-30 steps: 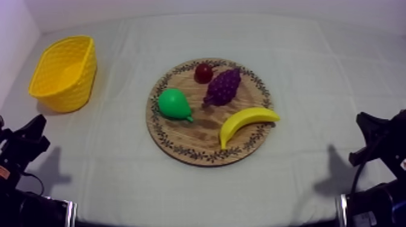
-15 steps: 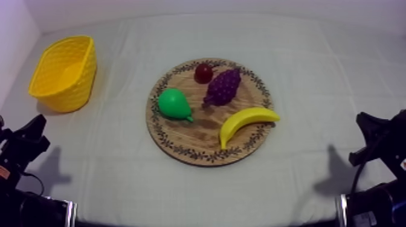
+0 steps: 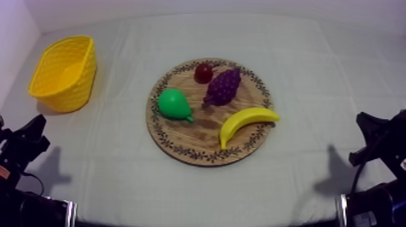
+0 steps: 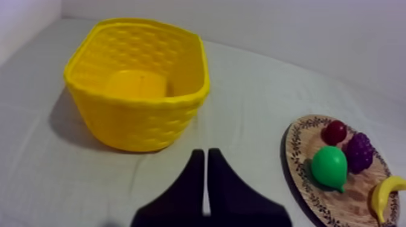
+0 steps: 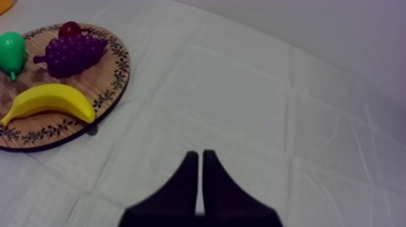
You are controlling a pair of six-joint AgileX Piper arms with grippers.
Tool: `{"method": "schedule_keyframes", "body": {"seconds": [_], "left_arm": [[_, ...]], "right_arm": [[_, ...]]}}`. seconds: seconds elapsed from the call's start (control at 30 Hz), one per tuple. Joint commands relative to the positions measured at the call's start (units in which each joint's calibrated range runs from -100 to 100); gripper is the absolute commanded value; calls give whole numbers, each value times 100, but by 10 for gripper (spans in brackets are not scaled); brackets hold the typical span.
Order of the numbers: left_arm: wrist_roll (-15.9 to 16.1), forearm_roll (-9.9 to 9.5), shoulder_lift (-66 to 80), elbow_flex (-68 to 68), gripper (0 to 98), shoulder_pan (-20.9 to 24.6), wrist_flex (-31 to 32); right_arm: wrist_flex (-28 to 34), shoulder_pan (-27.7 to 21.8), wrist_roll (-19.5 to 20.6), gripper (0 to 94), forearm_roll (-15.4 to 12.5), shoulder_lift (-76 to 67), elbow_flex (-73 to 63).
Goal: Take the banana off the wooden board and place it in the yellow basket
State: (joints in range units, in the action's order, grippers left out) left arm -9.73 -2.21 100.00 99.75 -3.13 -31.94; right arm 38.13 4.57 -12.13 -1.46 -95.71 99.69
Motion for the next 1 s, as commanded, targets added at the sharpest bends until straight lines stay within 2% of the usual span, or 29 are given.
{"method": "schedule_keyframes", "body": {"seconds": [0.0,0.1,0.2,0.3,0.4,0.47,0.63,0.7,0.8,0.87,0.97], "left_arm": [[24,6,0,-17,1,-4,-116],[-68,11,-29,-26,7,-11,-171],[-156,13,-234,-19,6,-48,175],[34,-6,-731,-221,4,-232,821],[242,-70,-1440,-951,9,-510,1039],[195,-247,-1945,-1695,9,-719,874],[241,-549,-3156,-3590,6,-1356,451],[162,-790,-3652,-4315,4,-1719,281],[-26,-1130,-4413,-5449,2,-2317,-329],[-70,-1237,-4921,-6091,1,-2659,-732],[-76,-1294,-5657,-6740,1,-3046,-1018]], "right_arm": [[1,3,-1,5,-3,-4,-3],[1,3,-1,5,-3,-4,-3],[1,3,-1,5,-3,-4,-3],[1,3,-1,5,-3,-4,-3],[1,3,2,5,-3,-4,-3],[1,3,2,5,-3,-4,-3],[1,3,1,5,-3,-4,-3],[1,3,1,5,-3,-4,-3],[1,3,2,5,-3,-4,-3],[1,3,3,5,-3,-4,-3],[1,3,4,5,-3,-4,-3]]}}
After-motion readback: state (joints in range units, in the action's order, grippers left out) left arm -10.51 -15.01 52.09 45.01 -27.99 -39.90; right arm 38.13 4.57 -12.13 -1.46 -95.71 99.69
